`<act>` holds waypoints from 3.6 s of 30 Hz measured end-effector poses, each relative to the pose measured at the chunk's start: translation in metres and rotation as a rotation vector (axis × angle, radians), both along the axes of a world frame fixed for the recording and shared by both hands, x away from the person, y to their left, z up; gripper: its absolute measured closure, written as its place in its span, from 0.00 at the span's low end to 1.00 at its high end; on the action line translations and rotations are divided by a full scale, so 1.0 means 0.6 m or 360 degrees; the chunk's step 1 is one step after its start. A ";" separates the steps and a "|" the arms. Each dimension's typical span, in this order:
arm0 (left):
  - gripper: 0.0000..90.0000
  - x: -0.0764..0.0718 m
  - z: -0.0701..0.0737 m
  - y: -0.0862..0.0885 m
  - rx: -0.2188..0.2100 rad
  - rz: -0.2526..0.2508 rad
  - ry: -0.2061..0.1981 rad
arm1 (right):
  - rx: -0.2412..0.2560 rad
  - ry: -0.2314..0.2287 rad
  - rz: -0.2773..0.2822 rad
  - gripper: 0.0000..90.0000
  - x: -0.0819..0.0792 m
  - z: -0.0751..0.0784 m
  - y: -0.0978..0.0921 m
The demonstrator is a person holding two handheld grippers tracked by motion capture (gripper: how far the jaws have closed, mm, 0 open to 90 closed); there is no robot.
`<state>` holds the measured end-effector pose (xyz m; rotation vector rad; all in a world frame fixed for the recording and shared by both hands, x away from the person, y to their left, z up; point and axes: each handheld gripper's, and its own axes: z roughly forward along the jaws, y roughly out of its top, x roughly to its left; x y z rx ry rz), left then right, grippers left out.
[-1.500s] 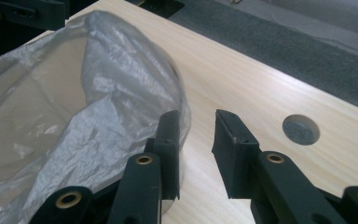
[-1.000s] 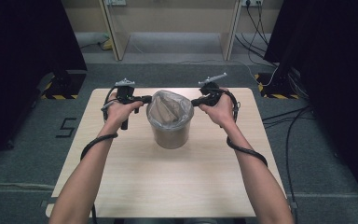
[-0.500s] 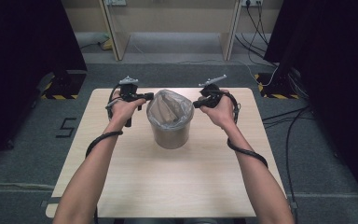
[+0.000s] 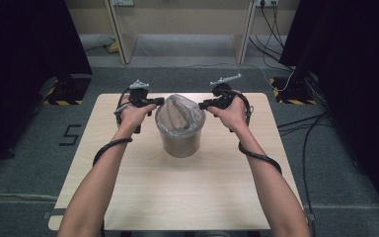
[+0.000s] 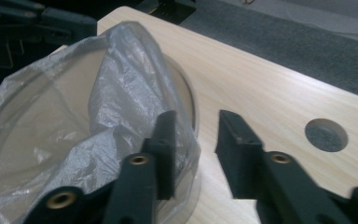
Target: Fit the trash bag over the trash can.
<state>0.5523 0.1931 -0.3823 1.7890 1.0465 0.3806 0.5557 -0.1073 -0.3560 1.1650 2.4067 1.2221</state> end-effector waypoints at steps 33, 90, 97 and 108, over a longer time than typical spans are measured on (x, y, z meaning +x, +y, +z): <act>0.81 -0.013 0.016 0.027 -0.0060 -0.0055 0.0018 | -0.0105 -0.0037 -0.0055 0.87 0.000 -0.007 -0.003; 0.72 0.002 0.015 0.019 -0.0061 -0.0010 0.0016 | -0.0065 -0.0129 -0.0081 0.80 0.015 0.014 0.003; 0.82 0.006 0.011 0.004 -0.0045 -0.0046 0.0039 | -0.0096 -0.0098 -0.0015 0.77 0.023 0.006 0.027; 0.98 0.013 0.012 -0.010 0.0025 -0.0070 0.0015 | -0.0088 -0.0080 0.0021 1.00 0.033 -0.005 0.039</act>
